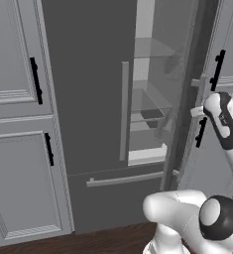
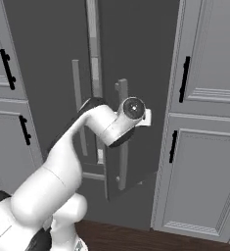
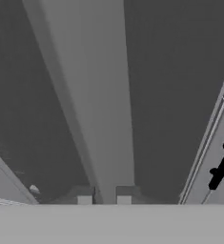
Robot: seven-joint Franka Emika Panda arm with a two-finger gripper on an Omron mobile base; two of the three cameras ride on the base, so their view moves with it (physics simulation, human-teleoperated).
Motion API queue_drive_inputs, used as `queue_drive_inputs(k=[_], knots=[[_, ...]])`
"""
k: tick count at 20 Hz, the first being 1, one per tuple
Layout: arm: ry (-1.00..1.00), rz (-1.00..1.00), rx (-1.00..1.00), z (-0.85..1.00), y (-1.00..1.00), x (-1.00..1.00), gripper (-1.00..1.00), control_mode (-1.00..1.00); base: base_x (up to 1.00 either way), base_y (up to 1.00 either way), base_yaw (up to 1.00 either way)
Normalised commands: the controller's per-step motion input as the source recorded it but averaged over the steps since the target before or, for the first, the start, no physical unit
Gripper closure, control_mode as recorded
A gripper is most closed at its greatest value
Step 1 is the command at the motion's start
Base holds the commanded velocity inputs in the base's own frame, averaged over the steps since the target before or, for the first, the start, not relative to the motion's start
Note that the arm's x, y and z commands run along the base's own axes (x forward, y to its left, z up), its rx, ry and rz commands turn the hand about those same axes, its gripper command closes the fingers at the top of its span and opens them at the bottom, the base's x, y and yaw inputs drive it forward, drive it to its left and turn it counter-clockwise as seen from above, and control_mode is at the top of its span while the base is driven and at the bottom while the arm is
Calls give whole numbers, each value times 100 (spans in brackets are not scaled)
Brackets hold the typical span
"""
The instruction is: Take the strawberry from the fridge and place it on top of the pancake, located on the dining counter.
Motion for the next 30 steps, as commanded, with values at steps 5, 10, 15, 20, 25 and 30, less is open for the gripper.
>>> queue_drive_inputs(k=[5, 10, 15, 20, 25, 30], knots=[[-20, 2, 3, 17, -38, -94, -100, -100, 0, 0, 0], [-2, -8, -23, 54, 59, -89, -100, -100, 0, 0, 0], [20, -20, -37, 1, 100, -12, -100, -100, 0, 0, 0], [54, -3, -70, 0, 99, 51, -100, -100, 0, 0, 0], [65, 0, -81, -2, 61, 82, -100, -100, 0, 0, 0], [77, -1, -52, 3, -22, 48, -100, -100, 0, 0, 0]])
